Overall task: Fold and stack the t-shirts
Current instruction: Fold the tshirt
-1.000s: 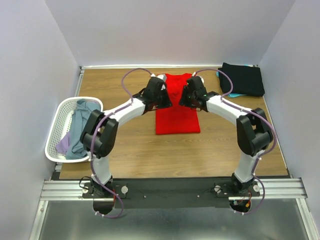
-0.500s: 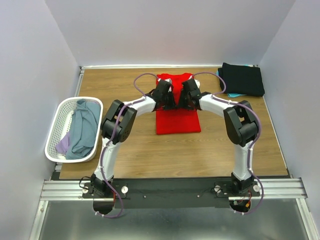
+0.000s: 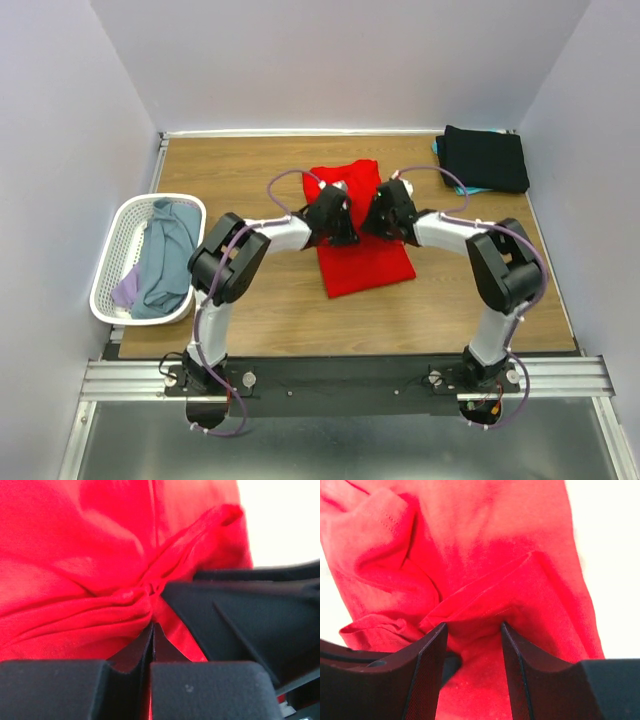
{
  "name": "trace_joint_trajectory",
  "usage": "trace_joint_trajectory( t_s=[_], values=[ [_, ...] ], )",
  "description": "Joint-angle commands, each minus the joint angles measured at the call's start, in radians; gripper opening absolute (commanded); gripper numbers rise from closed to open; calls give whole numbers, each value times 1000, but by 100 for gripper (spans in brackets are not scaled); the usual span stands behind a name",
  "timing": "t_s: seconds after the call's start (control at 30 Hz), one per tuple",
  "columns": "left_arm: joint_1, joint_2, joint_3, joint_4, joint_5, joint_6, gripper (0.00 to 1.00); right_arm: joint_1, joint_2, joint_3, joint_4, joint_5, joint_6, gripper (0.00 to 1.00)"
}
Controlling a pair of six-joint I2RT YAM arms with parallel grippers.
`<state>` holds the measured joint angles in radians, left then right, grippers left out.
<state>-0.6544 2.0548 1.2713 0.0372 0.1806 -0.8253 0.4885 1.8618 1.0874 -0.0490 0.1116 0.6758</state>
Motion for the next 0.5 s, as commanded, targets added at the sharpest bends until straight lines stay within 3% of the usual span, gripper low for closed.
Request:
trace_joint_trajectory(
  t_s=[0.0,0.3,0.47],
  values=[
    [-63,-82,-131,-43,-17,-37,8,56,-81,-197,-68,-32,65,55],
    [-157,-310,-398,-13,-44,-35,8,288,-395,-468,-43,-1,264,55],
    [-156,-430,-443,-71,-72,-3,8,305,-527,-500,-66,72,280,57]
  ],
)
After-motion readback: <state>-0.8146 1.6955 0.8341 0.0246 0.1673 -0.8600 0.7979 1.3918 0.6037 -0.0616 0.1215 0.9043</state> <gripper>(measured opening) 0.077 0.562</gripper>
